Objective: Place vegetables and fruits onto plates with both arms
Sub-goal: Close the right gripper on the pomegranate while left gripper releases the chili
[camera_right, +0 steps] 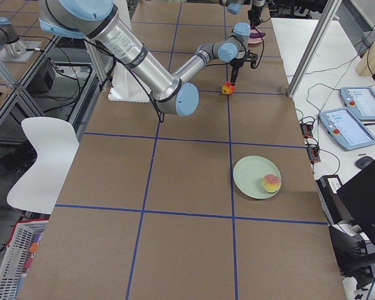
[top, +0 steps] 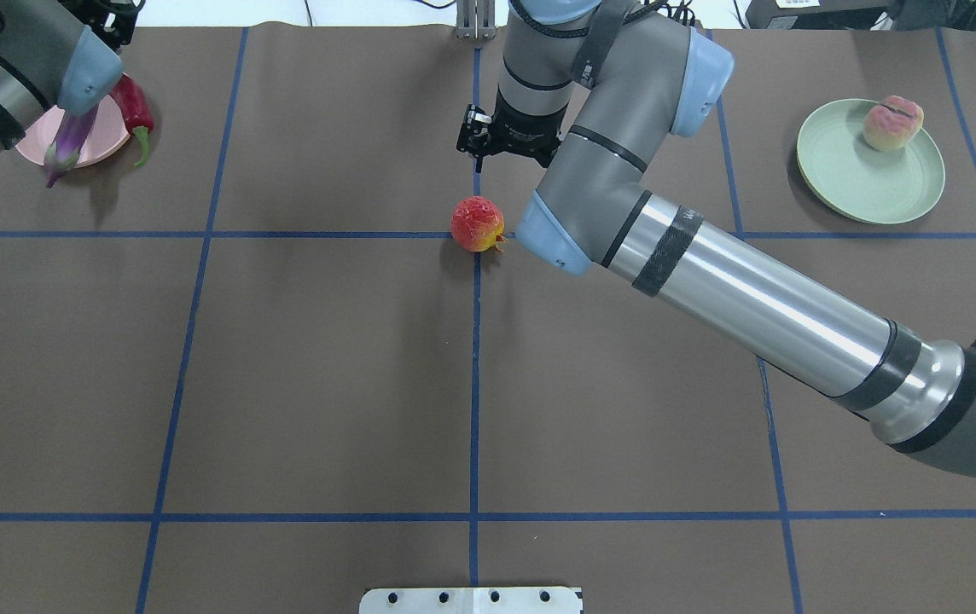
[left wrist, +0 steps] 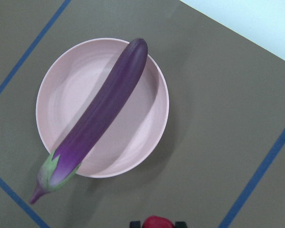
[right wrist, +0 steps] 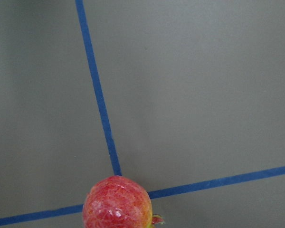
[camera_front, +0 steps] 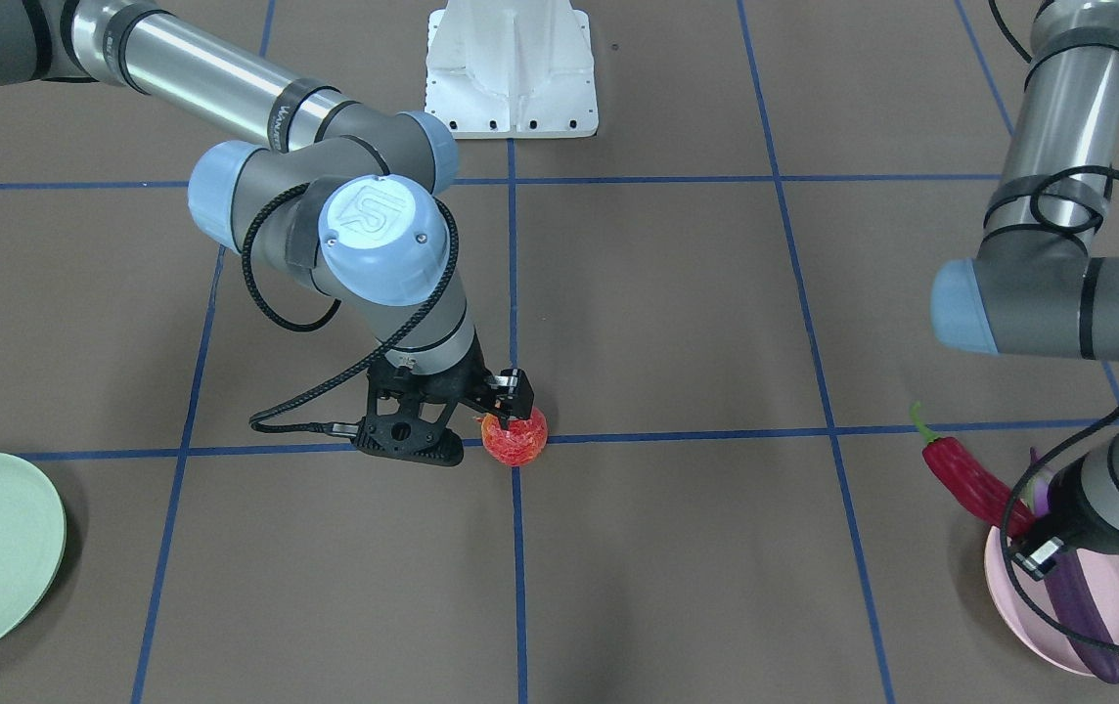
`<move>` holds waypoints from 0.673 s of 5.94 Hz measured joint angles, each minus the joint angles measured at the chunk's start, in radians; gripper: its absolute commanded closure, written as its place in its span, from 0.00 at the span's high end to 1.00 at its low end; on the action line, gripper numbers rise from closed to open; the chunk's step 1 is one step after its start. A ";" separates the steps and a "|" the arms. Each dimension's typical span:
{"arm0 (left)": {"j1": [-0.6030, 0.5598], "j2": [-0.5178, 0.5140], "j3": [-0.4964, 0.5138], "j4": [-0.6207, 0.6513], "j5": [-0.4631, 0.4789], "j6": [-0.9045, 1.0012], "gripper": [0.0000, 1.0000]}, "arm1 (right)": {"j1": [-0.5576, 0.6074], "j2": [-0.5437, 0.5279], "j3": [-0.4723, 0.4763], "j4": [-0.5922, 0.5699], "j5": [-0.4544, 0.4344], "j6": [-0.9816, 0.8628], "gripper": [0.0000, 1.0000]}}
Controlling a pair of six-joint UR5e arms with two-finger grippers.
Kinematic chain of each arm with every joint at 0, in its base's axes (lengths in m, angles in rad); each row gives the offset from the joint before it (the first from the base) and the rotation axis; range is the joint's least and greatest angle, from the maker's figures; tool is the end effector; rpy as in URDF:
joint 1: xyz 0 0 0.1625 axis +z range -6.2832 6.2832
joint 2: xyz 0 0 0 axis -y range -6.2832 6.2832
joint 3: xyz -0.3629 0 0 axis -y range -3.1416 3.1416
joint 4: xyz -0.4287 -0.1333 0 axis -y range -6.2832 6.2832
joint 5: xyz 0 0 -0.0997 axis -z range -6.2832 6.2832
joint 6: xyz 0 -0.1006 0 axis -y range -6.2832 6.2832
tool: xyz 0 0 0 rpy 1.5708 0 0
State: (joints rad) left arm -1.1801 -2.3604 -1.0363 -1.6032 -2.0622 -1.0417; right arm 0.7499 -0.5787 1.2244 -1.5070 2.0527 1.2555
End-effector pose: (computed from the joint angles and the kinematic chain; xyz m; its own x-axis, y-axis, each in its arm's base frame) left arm 0.2227 -0.7662 0.3666 0.7010 -0.5335 -0.4732 0.4754 0.8442 -0.2475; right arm -0.5116 -0.5950 0.1057 0.6466 0.2267 0.7284 -0.1920 0.9724 -0.1323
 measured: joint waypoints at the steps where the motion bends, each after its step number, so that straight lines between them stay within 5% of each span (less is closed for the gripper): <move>1: -0.007 -0.002 0.056 -0.046 0.003 0.053 0.00 | -0.019 0.021 -0.032 0.003 -0.022 0.008 0.99; 4: -0.012 -0.006 0.195 -0.208 0.014 0.131 0.00 | -0.058 0.052 -0.078 0.004 -0.064 0.018 0.99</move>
State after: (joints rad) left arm -1.1924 -2.3665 -0.8418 -1.8117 -2.0482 -0.9109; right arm 0.6915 -0.5266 1.1465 -1.5029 1.9888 1.2736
